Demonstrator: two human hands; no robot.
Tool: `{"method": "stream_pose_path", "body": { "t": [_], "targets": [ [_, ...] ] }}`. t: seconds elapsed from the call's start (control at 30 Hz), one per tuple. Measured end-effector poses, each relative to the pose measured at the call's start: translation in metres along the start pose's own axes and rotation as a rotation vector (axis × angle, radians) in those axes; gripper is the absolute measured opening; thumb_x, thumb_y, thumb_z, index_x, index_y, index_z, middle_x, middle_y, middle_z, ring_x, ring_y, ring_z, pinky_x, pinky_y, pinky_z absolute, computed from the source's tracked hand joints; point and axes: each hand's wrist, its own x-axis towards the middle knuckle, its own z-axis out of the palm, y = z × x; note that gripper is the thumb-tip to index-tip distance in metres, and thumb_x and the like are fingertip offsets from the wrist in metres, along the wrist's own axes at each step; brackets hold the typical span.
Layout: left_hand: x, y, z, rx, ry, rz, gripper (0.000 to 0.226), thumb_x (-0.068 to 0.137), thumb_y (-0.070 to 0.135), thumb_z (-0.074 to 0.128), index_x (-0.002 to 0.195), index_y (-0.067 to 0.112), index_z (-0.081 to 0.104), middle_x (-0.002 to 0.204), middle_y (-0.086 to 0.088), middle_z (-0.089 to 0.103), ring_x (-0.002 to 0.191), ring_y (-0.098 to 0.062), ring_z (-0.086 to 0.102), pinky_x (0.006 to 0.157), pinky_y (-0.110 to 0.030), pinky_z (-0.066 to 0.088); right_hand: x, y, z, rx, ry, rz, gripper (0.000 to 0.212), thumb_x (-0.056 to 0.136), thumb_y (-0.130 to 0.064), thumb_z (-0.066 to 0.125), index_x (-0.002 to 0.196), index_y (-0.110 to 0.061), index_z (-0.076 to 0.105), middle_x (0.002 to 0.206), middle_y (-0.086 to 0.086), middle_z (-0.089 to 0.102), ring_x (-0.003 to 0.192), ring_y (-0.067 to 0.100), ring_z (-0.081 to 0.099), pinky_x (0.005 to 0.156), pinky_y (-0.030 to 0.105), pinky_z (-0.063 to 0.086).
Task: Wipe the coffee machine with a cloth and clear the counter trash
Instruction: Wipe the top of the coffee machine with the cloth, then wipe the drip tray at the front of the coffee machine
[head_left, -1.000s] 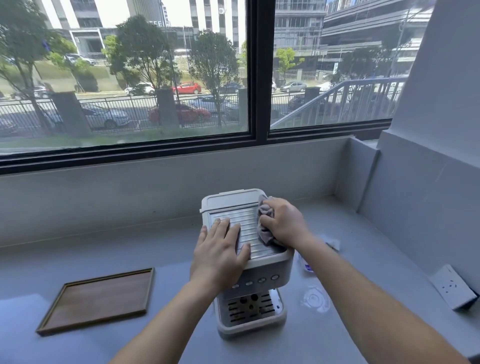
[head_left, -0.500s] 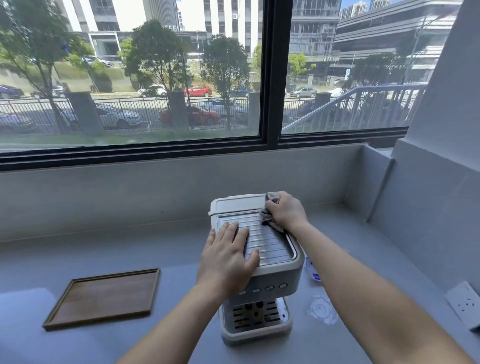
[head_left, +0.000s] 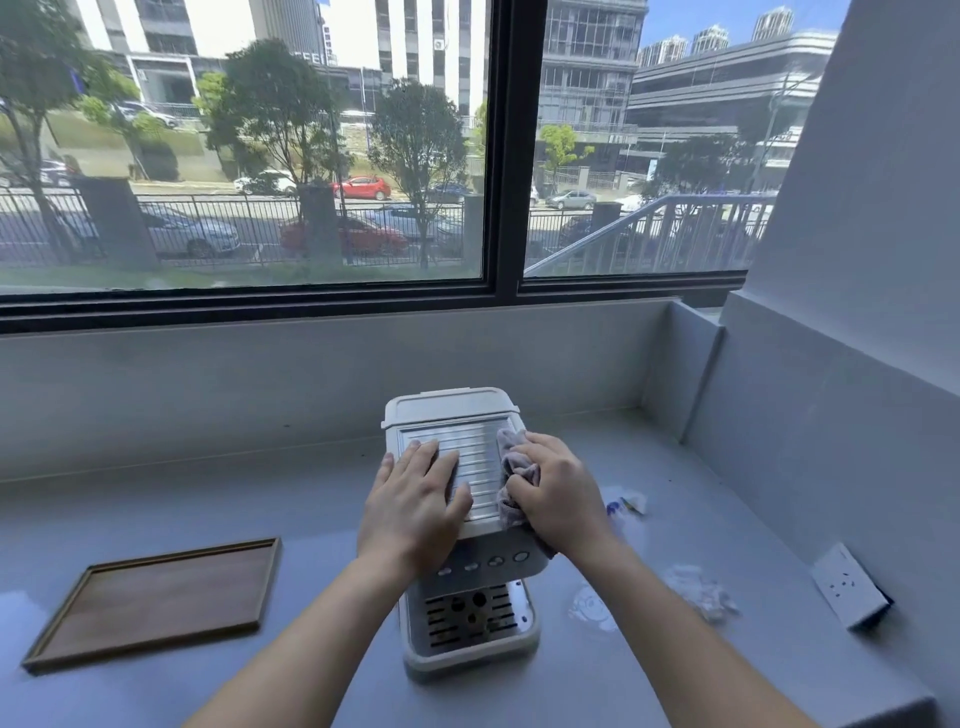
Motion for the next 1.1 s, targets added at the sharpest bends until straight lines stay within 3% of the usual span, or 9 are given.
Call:
{"method": "stream_pose_path", "body": {
  "t": [0.2,0.3,0.43,0.53,0.67,0.77,0.87,1.0,1.1],
  "targets": [
    [-0.001,0.002,0.002,-0.049,0.040,-0.022,0.047,0.086,0.049,0.020,0.111,0.027,0.053,0.128,0.004,0.051,0.127,-0.019,0.041,0.117,-0.043,0.019,-0.042,-0.007,0.000,0.049,0.126,-0.116,0.024,0.071,-0.014,0.062,0.092,-0.017,0.074,0.116,-0.011,0.065,0.121,0.012,0.053,0.099,0.015,0.037],
    [-0.001,0.000,0.002,-0.062,0.038,-0.010,0.049,0.084,0.050,0.019,0.108,0.026,0.054,0.126,0.003,0.052,0.124,-0.019,0.042,0.116,-0.043,0.020,-0.069,-0.016,0.009,0.023,0.168,-0.248,0.033,0.069,-0.012,0.063,0.099,-0.017,0.074,0.118,-0.007,0.067,0.120,0.013,0.055,0.104,0.027,0.042],
    [-0.003,-0.008,-0.003,-0.290,0.038,-0.001,0.049,0.085,0.043,0.023,0.103,0.020,0.061,0.120,0.002,0.056,0.122,-0.021,0.046,0.115,-0.045,0.020,-0.091,-0.030,0.014,-0.044,0.227,-0.399,0.031,0.069,-0.004,0.069,0.099,-0.011,0.074,0.120,0.001,0.068,0.114,0.020,0.060,0.099,0.036,0.048],
    [-0.016,-0.021,-0.004,-0.467,0.040,0.029,0.052,0.093,0.043,0.025,0.125,0.020,0.059,0.142,0.001,0.050,0.143,-0.019,0.029,0.120,-0.042,0.015,-0.111,-0.032,0.011,-0.071,0.145,-0.491,0.032,0.070,-0.004,0.072,0.100,-0.012,0.072,0.123,0.000,0.066,0.112,0.019,0.062,0.093,0.029,0.049],
    [-0.062,-0.056,0.007,-0.520,0.128,-0.030,0.066,0.094,0.058,0.026,0.149,0.021,0.035,0.159,0.007,0.027,0.147,-0.001,0.012,0.119,-0.027,0.017,-0.141,-0.015,0.004,0.015,-0.003,-0.202,0.038,0.066,-0.011,0.066,0.101,-0.026,0.070,0.115,-0.015,0.064,0.102,0.003,0.061,0.083,0.016,0.048],
    [-0.105,-0.077,0.027,-0.451,0.112,-0.148,0.061,0.098,0.050,0.035,0.151,0.022,0.029,0.160,0.005,0.025,0.147,-0.005,0.016,0.116,-0.025,0.019,-0.159,0.008,0.004,0.005,-0.113,0.028,0.039,0.067,-0.014,0.062,0.102,-0.028,0.072,0.110,-0.021,0.063,0.095,0.003,0.062,0.082,0.029,0.052],
    [-0.139,-0.089,0.053,-0.354,-0.020,-0.208,0.062,0.098,0.050,0.038,0.153,0.024,0.023,0.162,0.007,0.021,0.149,-0.006,0.011,0.119,-0.028,0.017,-0.169,0.031,0.010,0.035,-0.196,0.187,0.039,0.072,-0.009,0.064,0.102,-0.035,0.070,0.106,-0.025,0.062,0.093,0.006,0.063,0.081,0.040,0.053],
    [-0.162,-0.087,0.094,-0.259,-0.103,-0.223,0.066,0.097,0.052,0.035,0.154,0.023,0.020,0.162,0.007,0.018,0.149,-0.007,0.008,0.120,-0.027,0.013,-0.168,0.057,0.025,0.131,-0.206,0.289,0.044,0.075,-0.010,0.060,0.100,-0.045,0.066,0.101,-0.019,0.063,0.089,0.007,0.064,0.077,0.042,0.055],
    [-0.164,-0.076,0.127,-0.222,-0.125,-0.258,0.069,0.098,0.055,0.032,0.155,0.022,0.014,0.163,0.005,0.013,0.150,-0.009,0.005,0.121,-0.027,0.009,-0.167,0.081,0.043,0.197,-0.183,0.318,0.041,0.080,-0.010,0.058,0.100,-0.044,0.065,0.097,-0.013,0.064,0.085,0.013,0.065,0.072,0.045,0.057]
  ]
}}
